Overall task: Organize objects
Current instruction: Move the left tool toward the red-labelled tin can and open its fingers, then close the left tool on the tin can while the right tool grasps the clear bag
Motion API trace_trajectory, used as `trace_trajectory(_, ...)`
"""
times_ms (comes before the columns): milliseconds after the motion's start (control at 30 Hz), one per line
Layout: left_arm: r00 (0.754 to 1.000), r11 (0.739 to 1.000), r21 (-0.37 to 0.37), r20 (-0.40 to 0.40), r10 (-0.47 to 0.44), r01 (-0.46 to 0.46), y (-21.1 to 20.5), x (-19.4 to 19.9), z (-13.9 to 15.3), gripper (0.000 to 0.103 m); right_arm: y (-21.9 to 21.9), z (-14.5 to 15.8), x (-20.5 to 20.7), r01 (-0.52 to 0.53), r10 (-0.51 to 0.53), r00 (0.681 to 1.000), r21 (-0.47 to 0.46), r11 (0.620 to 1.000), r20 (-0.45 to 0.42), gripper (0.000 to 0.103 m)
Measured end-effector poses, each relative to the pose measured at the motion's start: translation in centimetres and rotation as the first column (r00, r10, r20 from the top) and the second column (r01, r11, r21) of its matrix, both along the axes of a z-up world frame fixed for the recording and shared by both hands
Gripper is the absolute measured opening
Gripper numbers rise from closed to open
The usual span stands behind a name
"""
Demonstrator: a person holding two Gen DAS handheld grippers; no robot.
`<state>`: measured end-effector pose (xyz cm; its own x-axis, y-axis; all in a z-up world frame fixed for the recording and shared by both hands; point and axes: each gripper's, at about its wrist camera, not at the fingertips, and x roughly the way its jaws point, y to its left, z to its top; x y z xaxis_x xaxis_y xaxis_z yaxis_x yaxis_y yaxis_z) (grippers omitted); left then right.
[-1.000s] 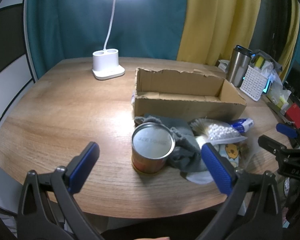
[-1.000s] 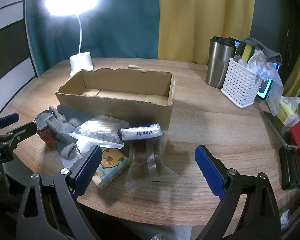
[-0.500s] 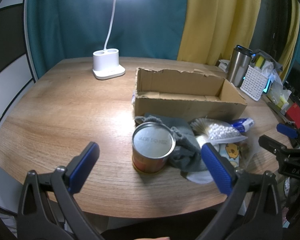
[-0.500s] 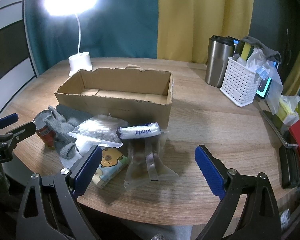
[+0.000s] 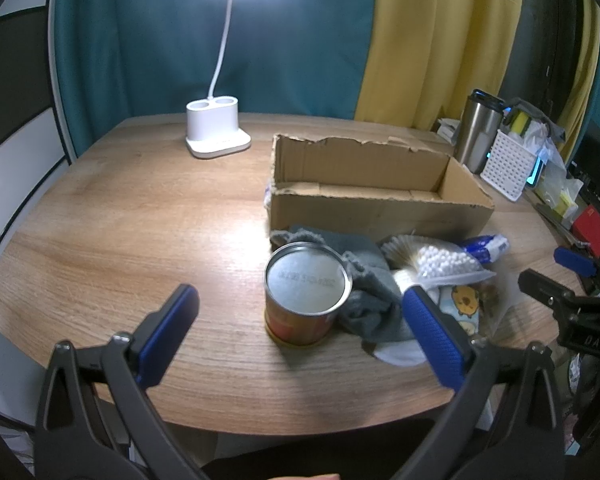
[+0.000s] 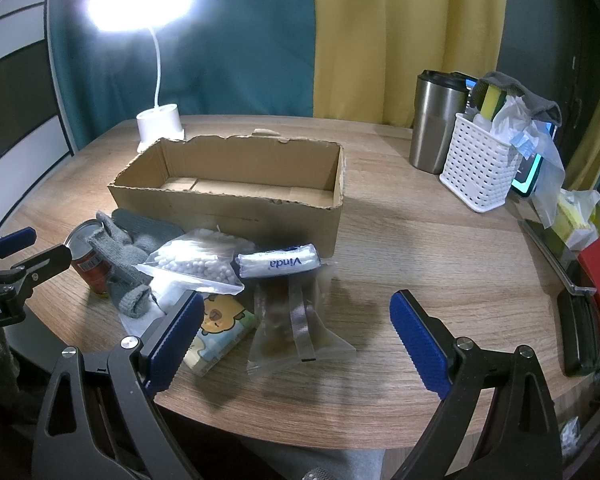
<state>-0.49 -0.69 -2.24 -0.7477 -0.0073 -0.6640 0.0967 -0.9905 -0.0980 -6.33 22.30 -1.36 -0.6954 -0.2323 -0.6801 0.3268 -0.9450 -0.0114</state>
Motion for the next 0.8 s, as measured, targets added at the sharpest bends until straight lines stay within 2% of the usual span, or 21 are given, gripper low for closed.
trace_trajectory(400,1.0,1.0,-0.009,0.021,0.004,-0.004,-0.4,-0.3,-1.0,0.102,0.5,-0.7,-0.7,0.028,-0.028,0.999,-0.01,1.0,0.04,0.096)
trace_trajectory(667,0.999,0.999,-0.041,0.045,0.014,-0.012,-0.9,-1.8,-2.2,0.102,1.0,-2.0,-1.6,0.039,-0.038,0.996,-0.014,0.999,0.075,0.096)
trace_trajectory(800,0.998,0.999,-0.034,0.058,0.009,-0.007,-1.0,-2.5,-2.7,0.102,1.1,-2.6,-2.1,0.043,-0.042,0.995,-0.013,0.999,0.093,0.096)
